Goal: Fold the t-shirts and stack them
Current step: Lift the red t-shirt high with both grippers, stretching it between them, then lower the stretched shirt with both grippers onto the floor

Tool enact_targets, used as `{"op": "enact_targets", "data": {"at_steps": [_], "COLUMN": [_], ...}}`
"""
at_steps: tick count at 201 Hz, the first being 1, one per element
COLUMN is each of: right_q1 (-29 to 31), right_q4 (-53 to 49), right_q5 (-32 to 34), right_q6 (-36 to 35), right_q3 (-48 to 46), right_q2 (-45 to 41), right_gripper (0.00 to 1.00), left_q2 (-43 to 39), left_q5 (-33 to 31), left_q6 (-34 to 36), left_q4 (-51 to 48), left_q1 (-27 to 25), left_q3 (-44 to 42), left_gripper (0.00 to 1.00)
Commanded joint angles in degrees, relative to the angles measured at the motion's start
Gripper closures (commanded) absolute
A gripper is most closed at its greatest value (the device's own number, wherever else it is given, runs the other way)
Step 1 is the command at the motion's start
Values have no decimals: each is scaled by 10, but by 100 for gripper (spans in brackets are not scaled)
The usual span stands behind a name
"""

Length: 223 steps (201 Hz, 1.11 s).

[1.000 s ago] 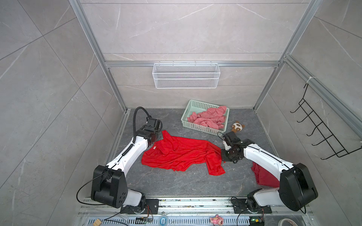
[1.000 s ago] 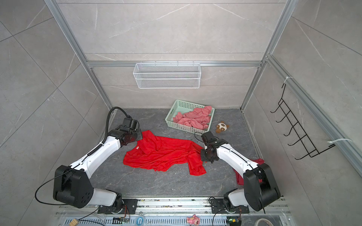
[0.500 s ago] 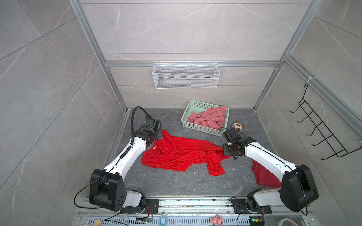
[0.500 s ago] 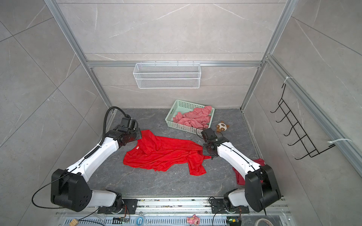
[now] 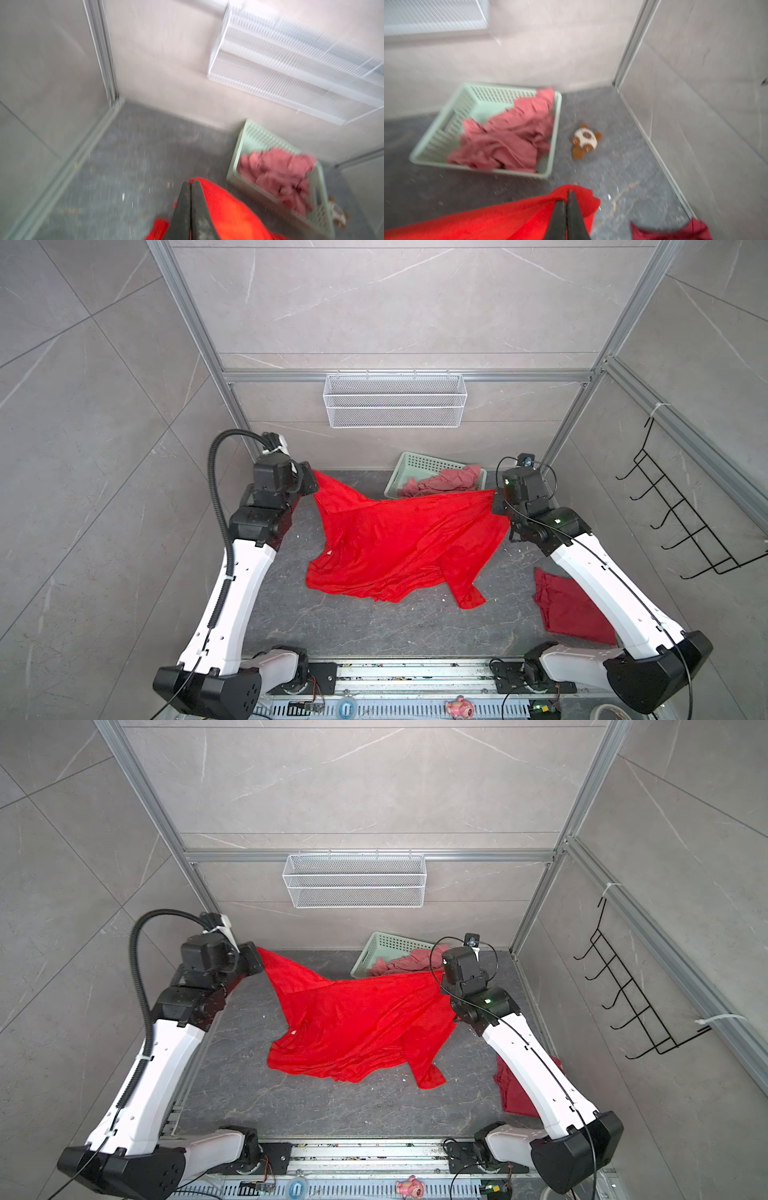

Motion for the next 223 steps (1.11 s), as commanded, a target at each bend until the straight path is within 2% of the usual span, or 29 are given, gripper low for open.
{"op": "enact_targets", "data": {"at_steps": [1, 39, 82, 108, 145, 160, 183, 211, 223], "right_q1": [29, 122, 189, 211, 219, 220, 220, 221, 221], "right_q4": [36, 45, 27, 17, -17, -20, -21, 0, 2], "right_q5": [33, 35, -13, -59, -151, -175, -176, -164, -158], "right_q6": [-70, -135, -186, -217, -222, -219, -210, -203, -201], "right_q3": [66, 169, 264, 349, 462, 468, 448, 402, 390], "right_q2": [-25, -41, -40, -29, 3, 12, 24, 30, 35], "right_gripper": [100, 100, 100, 100, 100, 100, 100, 100, 100], "left_q2": [-29, -80, -122, -113, -43, -14, 31, 56, 70], "left_q5": [-24, -65, -103, -111, -124, -138, -143, -146, -169], "left_q6": [72, 152, 224, 271, 349, 389, 422, 453, 467], "left_q4": [25, 36, 60, 80, 85, 115, 120, 146, 160], "left_q1": [2, 2, 2, 2, 2, 1, 1, 1, 1], "left_q3": [77, 143, 199, 271, 428, 469, 521, 472, 456], "left_gripper": [100, 100, 100, 100, 100, 100, 100, 100, 100]}}
